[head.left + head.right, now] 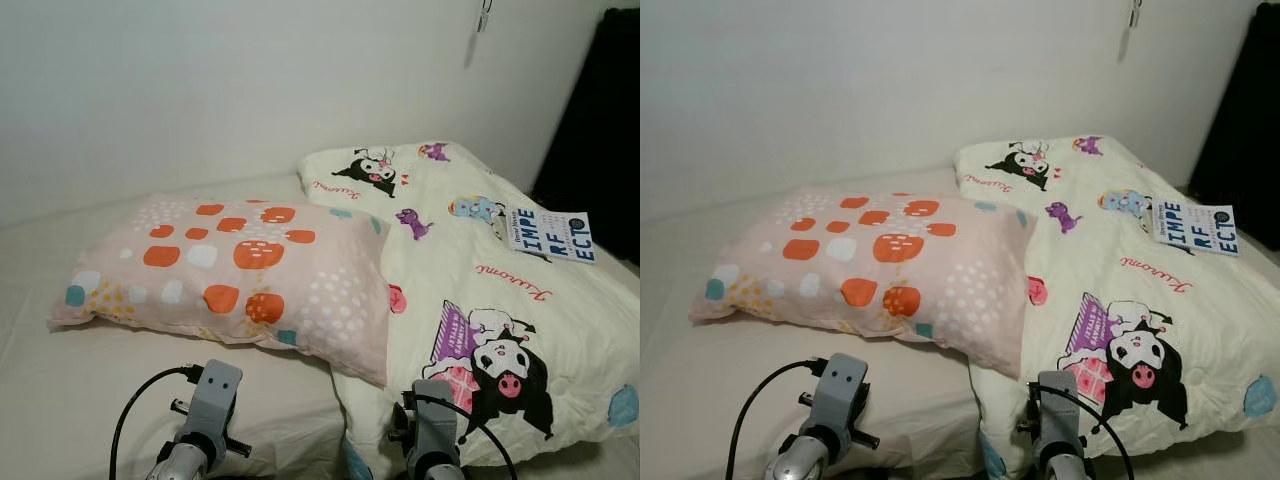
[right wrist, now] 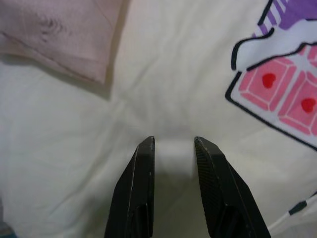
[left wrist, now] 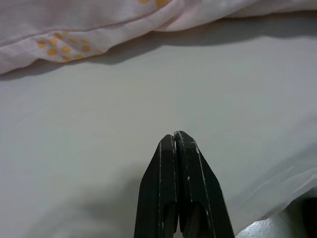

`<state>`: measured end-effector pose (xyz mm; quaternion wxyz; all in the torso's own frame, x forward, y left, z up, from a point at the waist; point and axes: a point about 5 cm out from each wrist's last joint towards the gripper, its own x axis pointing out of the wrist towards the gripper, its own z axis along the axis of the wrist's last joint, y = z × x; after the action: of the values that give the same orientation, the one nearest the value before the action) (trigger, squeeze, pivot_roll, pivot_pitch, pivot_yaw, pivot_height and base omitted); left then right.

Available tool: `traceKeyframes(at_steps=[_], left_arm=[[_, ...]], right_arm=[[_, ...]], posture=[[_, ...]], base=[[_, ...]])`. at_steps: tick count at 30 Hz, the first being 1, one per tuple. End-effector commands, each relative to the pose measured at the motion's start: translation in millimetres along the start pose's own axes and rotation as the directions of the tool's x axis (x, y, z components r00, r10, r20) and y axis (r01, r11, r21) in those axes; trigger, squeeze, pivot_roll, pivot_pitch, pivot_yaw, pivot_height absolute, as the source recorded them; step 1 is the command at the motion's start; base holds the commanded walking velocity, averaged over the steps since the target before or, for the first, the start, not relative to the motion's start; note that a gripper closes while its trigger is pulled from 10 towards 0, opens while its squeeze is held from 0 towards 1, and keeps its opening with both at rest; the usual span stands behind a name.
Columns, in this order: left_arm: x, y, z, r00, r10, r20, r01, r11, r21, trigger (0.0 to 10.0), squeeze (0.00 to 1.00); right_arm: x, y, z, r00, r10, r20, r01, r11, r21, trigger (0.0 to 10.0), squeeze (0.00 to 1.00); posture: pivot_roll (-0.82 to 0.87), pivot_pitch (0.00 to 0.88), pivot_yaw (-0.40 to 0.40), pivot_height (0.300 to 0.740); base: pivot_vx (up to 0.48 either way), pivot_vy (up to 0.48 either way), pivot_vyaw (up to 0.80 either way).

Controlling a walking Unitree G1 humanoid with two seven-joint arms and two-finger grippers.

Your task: Clean up the room

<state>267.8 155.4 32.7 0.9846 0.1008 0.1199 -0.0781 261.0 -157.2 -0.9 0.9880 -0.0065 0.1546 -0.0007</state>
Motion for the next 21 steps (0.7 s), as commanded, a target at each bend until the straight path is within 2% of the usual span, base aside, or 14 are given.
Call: traceKeyframes(at_steps=[1, 21], left_arm=[[-3.4, 3.3, -5.0, 1.000, 0.005, -0.026, -0.005, 1.000, 0.007, 10.0, 0.00], [-3.5, 4.1, -4.8, 1.000, 0.008, -0.020, -0.008, 1.000, 0.010, 10.0, 0.00]], right_arm=[[-1.2, 1.9, -2.5, 1.000, 0.002, -0.015, -0.001, 1.000, 0.010, 10.0, 0.00], [-1.2, 2.3, -2.8, 1.000, 0.003, -0.016, -0.003, 1.000, 0.015, 10.0, 0.00]], posture=[[0.05, 0.149, 0.016, 0.573], [0.05, 0.149, 0.018, 0.573]], base=[[0.000, 0.000, 0.00], [0.000, 0.000, 0.00]])
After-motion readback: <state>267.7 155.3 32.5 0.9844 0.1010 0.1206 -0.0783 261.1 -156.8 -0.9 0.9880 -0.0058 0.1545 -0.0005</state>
